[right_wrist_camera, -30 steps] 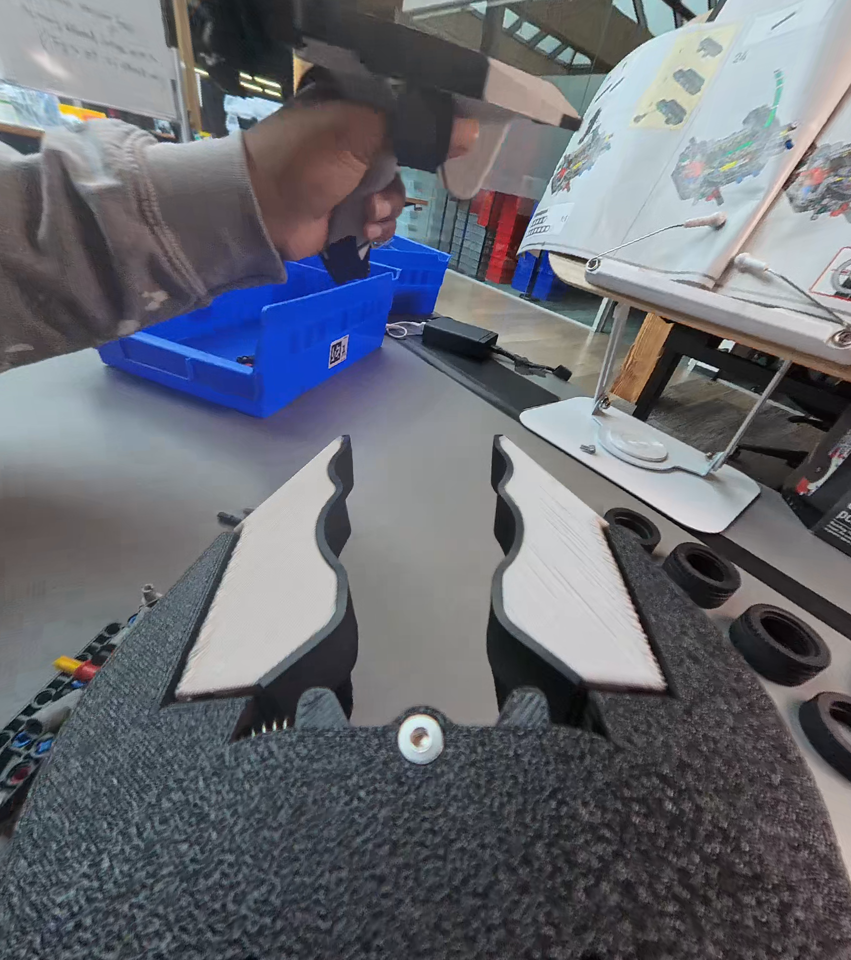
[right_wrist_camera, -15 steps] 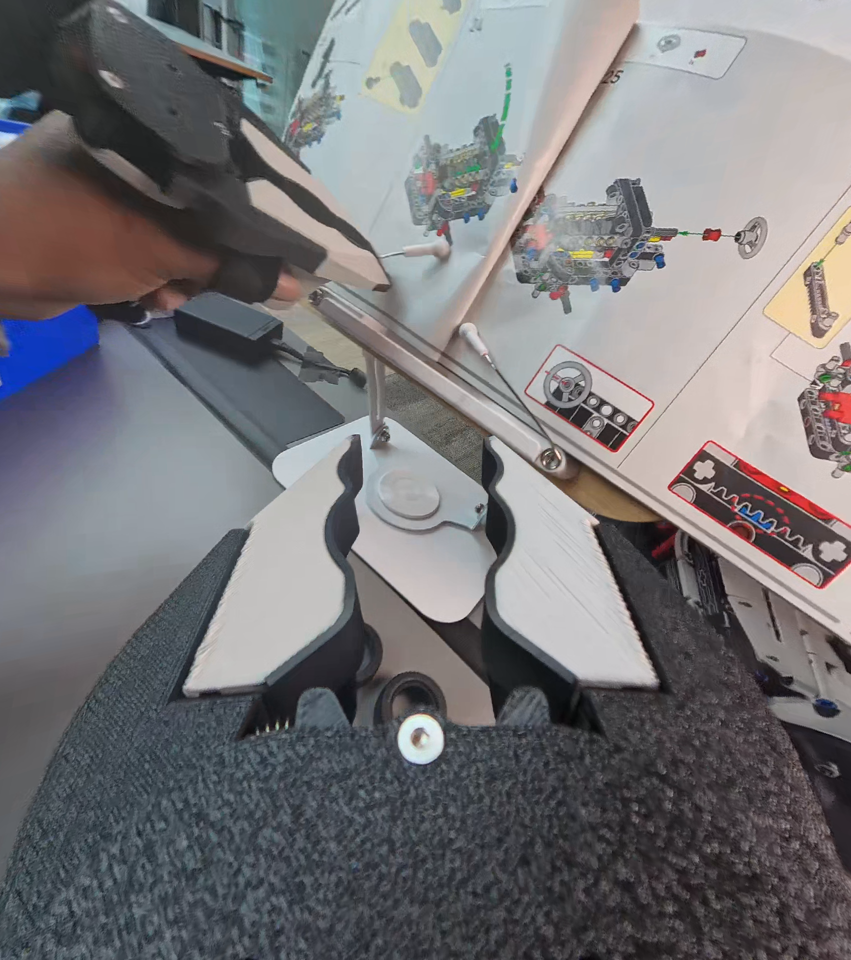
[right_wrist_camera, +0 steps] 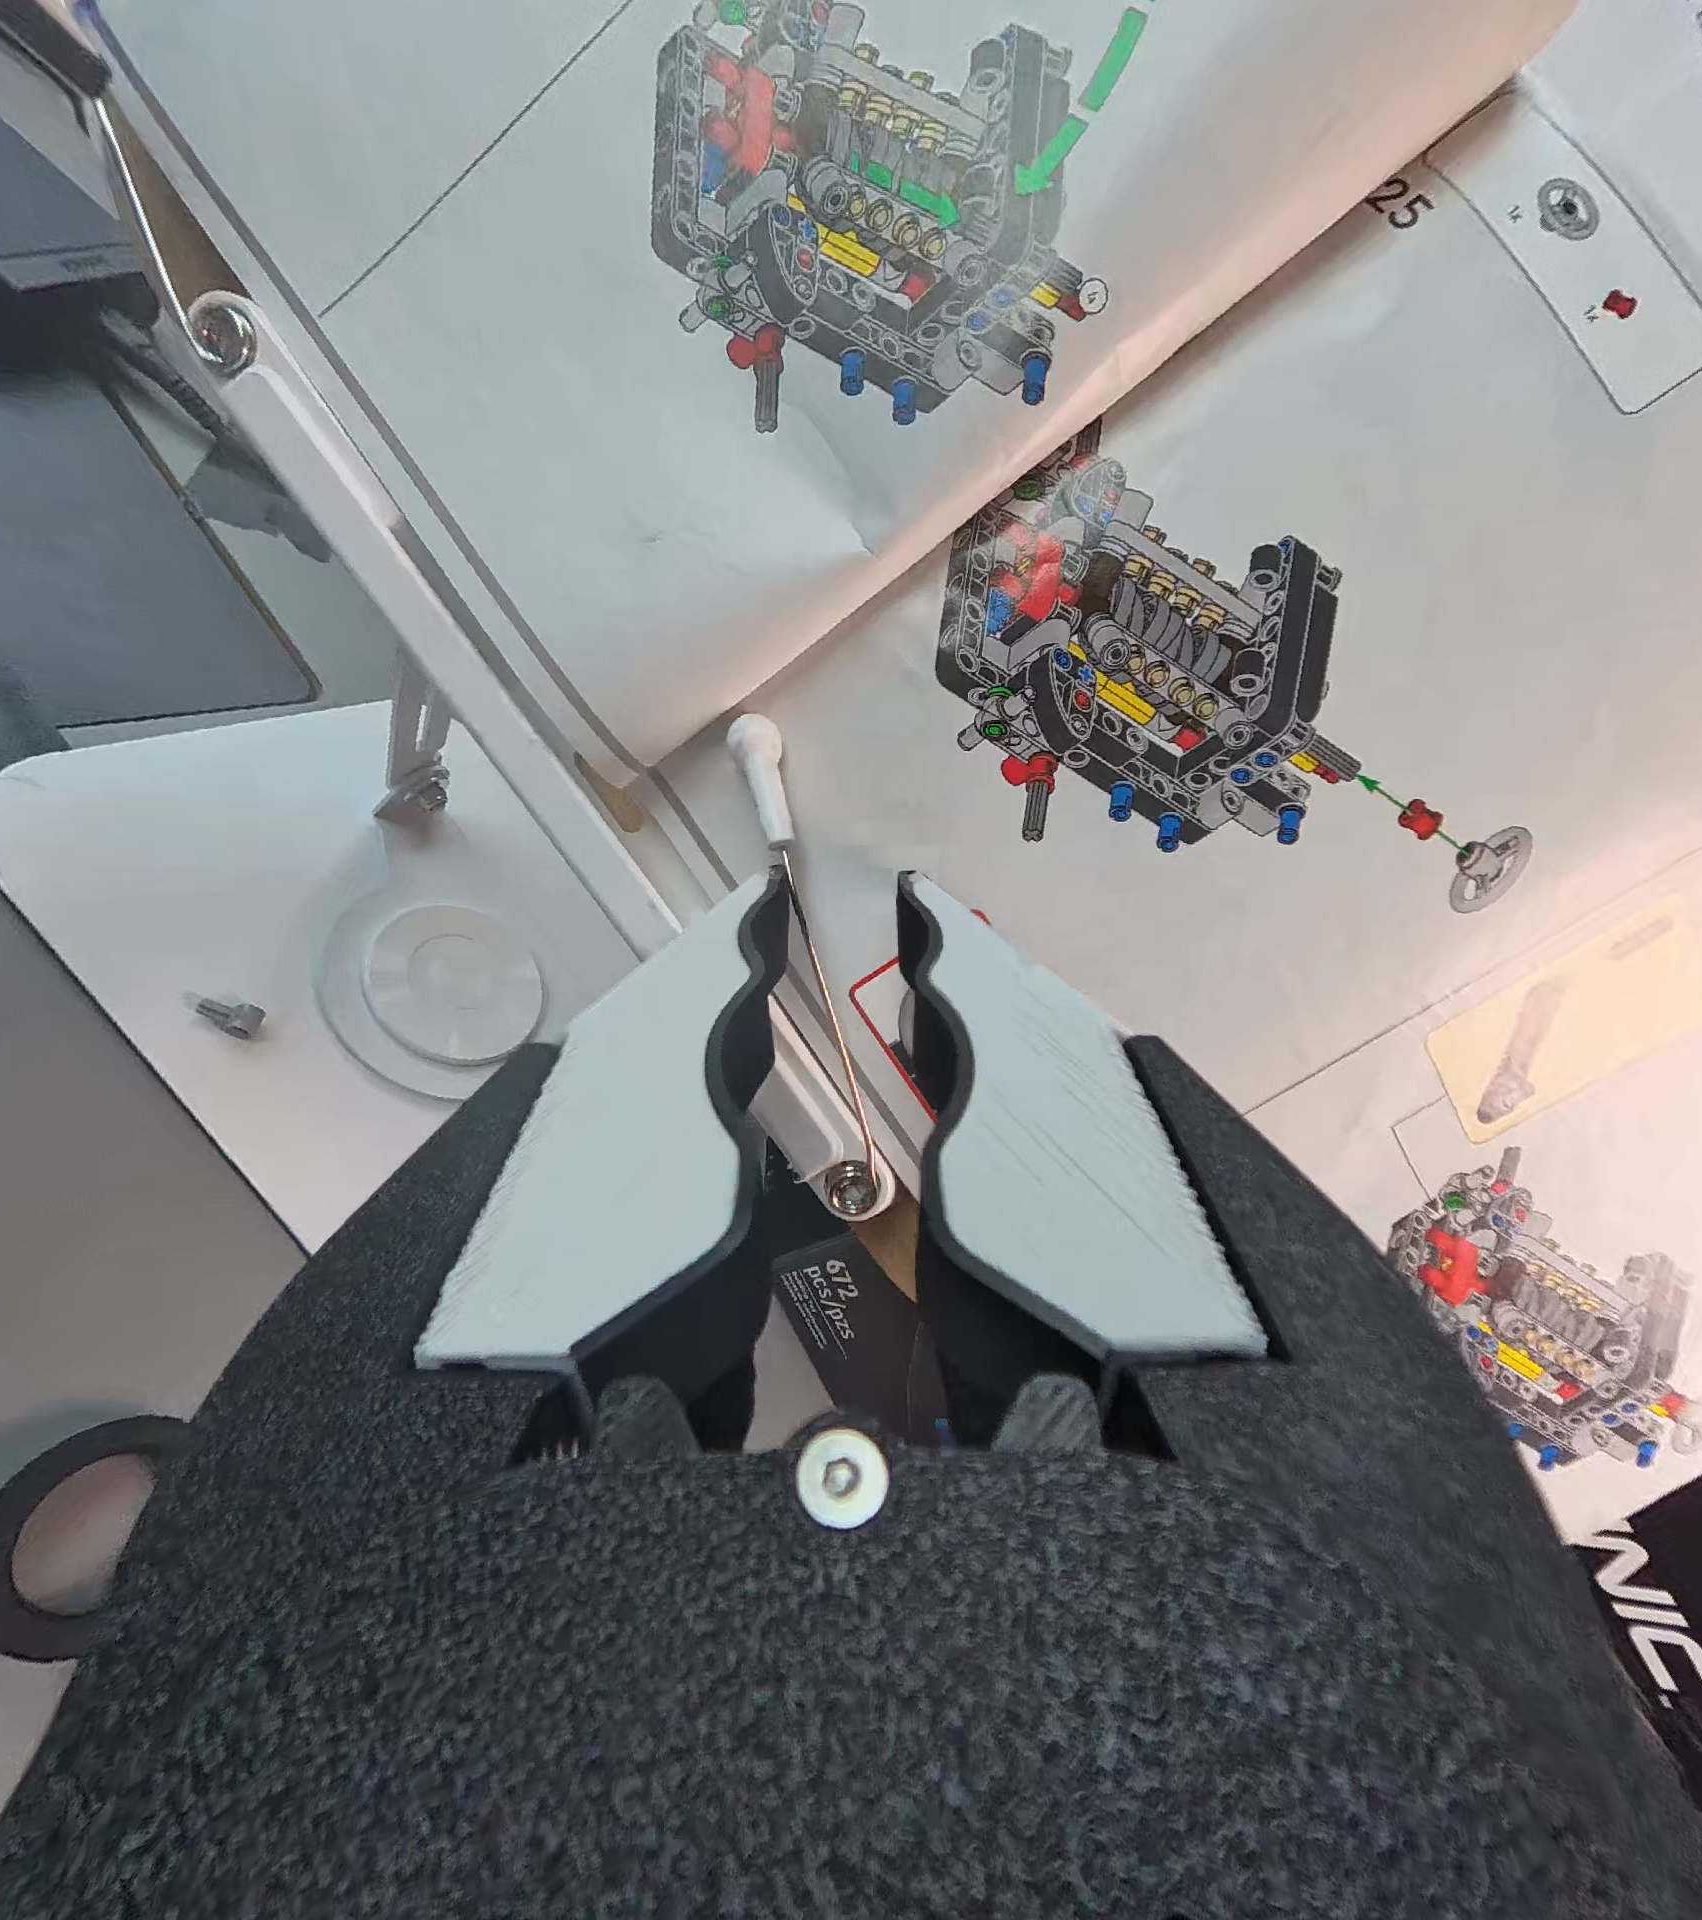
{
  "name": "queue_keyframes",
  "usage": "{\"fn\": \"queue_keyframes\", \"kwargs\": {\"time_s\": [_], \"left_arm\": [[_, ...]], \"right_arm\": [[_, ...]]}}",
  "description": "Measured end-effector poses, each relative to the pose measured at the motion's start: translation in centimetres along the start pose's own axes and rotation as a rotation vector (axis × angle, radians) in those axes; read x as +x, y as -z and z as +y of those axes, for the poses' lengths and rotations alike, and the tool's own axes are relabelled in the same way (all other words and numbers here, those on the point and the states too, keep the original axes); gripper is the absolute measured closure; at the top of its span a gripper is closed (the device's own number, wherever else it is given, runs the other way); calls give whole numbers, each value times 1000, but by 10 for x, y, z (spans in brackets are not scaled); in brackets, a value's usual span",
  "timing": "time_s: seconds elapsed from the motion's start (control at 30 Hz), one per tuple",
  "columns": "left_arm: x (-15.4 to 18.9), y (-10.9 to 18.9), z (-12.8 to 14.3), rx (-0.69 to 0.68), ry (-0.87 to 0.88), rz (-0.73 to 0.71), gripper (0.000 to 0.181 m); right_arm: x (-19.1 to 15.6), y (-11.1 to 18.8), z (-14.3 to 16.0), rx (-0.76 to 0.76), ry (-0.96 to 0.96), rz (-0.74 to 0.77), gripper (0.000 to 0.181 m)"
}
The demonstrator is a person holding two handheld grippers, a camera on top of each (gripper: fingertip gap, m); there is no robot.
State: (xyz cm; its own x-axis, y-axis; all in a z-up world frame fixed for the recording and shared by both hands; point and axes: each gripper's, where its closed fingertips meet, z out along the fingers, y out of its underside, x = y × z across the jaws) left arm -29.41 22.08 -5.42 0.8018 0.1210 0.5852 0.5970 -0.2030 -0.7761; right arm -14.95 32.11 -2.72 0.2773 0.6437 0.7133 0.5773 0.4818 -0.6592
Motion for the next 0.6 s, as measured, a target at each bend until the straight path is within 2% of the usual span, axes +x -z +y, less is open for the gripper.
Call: {"fn": "queue_keyframes", "kwargs": {"time_s": [0.13,0.2,0.3,0.43,0.6], "left_arm": [[-7,13,-10,76,32,1,170],[-8,21,-21,135,1,-8,170],[-4,26,-30,148,-75,-14,163],[-1,22,-38,144,-134,-28,144],[-5,11,-41,133,-281,-97,116]], "right_arm": [[-7,-1,4,-9,91,14,173],[-7,-1,4,2,107,33,179],[-2,1,3,20,59,42,180],[31,9,9,67,-298,73,181],[56,27,43,125,-722,107,178]]}}
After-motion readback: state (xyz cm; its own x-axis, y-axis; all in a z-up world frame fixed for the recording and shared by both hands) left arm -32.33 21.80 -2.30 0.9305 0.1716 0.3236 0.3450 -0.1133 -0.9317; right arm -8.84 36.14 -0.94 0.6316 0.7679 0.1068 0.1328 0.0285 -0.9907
